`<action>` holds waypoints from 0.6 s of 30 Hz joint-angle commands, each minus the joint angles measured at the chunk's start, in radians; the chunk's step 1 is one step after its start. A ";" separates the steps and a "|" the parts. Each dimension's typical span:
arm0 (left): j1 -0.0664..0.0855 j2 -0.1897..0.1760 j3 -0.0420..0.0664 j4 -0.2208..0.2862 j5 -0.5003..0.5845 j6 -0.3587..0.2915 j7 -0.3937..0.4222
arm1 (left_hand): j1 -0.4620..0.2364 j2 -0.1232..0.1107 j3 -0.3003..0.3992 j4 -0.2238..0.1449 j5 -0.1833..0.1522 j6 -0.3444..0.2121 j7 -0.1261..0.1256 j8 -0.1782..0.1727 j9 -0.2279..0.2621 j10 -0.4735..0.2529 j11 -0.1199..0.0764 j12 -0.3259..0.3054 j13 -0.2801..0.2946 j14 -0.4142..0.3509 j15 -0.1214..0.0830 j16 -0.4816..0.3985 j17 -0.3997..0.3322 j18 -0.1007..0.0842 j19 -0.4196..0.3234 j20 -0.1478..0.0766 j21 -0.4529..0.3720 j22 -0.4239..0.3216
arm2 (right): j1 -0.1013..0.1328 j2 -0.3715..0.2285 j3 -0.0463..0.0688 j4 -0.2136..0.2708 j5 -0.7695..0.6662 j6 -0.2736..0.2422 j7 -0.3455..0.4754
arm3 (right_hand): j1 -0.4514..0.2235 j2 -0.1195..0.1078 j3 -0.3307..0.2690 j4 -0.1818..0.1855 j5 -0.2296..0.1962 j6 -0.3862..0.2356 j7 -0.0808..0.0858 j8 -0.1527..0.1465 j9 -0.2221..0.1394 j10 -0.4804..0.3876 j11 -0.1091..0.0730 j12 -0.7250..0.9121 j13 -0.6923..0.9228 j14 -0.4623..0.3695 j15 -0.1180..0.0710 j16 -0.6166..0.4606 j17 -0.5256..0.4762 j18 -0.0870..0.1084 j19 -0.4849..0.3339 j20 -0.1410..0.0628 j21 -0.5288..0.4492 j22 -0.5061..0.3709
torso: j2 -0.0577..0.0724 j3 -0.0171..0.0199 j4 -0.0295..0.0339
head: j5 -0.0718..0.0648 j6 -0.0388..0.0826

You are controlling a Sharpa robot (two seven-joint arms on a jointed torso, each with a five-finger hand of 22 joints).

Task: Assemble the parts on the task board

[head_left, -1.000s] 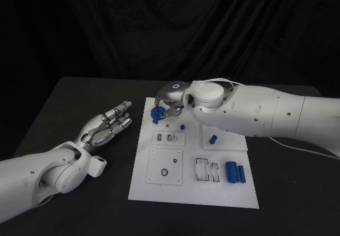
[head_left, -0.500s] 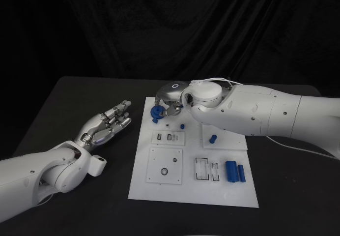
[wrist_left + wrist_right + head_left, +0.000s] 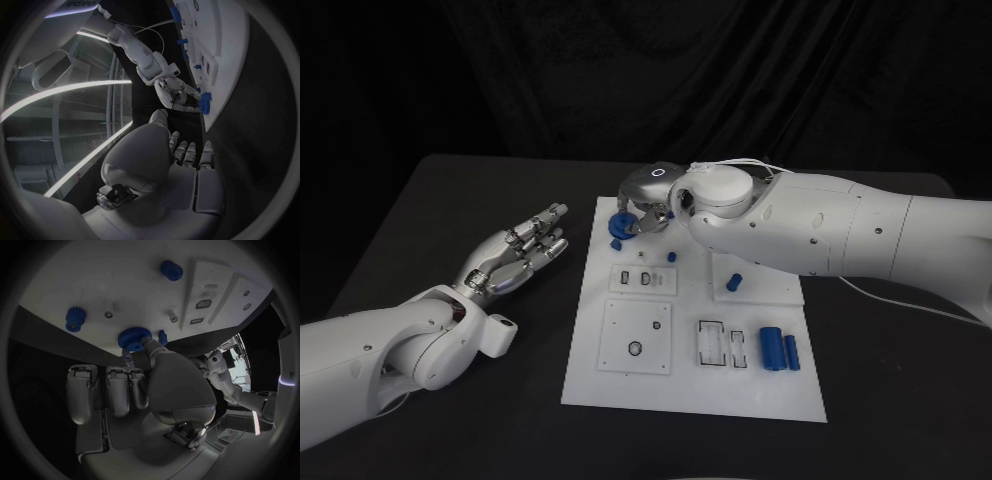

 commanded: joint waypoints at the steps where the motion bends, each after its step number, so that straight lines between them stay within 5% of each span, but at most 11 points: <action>1: 0.003 0.002 0.000 -0.001 0.003 0.006 0.169 | 0.008 0.000 0.008 0.000 0.005 0.003 0.004 0.002 0.001 0.000 0.006 0.001 0.001 0.000 0.010 -0.007 -0.001 0.011 -0.001 0.005 -0.006 -0.001 | -0.006 -0.004 -0.003 -0.004 -0.006 -0.038 -0.014 | 0.007 0.016 0.004 -0.004 0.006 0.066 -0.059 0.018 0.042 0.105 -0.009 0.003 0.263 0.105 -0.009 0.003 0.263 0.002 0.084 -0.008 -0.006 0.249 | 0.000 -0.0001 0.0009 | 0.000 0.000; 18: 0.003 -0.003 0.000 -0.007 0.003 0.012 0.168 | 0.008 0.000 0.008 0.000 0.005 0.002 0.004 0.001 0.001 0.001 0.007 0.001 0.001 0.000 0.011 -0.007 -0.001 0.011 -0.001 0.006 -0.006 -0.001 | 0.000 -0.068 0.010 0.041 -0.007 -0.187 -0.005 | -0.016 0.004 -0.011 0.002 0.013 0.079 -0.059 0.017 0.054 0.105 -0.013 0.003 0.263 0.105 -0.015 0.003 0.263 -0.005 0.098 -0.016 0.017 0.259 | 0.000 0.0012 -0.0002 | 0.009 0.003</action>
